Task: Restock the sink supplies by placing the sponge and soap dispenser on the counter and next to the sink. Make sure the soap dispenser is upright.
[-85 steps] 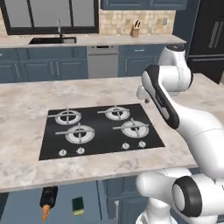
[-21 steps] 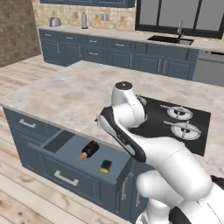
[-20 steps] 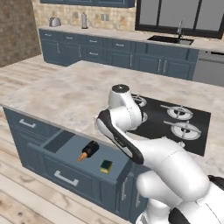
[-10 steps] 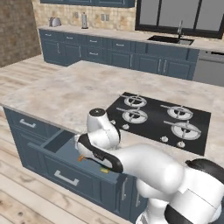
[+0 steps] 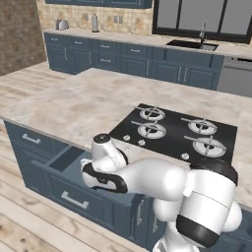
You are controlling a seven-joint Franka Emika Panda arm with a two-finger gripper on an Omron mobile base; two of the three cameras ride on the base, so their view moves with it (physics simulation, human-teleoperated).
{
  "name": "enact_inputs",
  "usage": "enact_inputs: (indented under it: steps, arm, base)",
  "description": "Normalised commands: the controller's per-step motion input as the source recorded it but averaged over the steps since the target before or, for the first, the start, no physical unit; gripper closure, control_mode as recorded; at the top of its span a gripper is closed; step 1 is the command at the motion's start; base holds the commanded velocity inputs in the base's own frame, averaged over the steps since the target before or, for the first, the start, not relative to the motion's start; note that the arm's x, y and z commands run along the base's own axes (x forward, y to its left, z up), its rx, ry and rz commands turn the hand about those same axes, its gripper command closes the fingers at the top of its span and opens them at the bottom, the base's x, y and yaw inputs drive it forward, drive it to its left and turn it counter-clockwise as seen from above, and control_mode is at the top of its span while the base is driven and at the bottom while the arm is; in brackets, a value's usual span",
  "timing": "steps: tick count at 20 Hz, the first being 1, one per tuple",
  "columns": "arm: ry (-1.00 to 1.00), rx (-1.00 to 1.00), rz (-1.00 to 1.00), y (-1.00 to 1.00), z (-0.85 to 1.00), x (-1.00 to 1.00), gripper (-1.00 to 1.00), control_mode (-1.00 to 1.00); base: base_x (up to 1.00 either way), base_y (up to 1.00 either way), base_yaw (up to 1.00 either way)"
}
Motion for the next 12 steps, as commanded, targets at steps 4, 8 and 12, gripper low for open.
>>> enact_inputs:
  steps: [4,8,12]
  arm:
    - [0.01,0.03,-0.14,0.0,-0.19,0.25,-1.0,-1.0]
    - [0.08,0.04,-0.08,0.0,-0.36,0.22,-1.0,-1.0]
    - [0.14,0.06,0.0,0.0,-0.52,0.1,-1.0,-1.0]
  base:
    - [0.0,0.0,0.0]
    - [0.0,0.0,0.0]
    - [0.0,0.0,0.0]
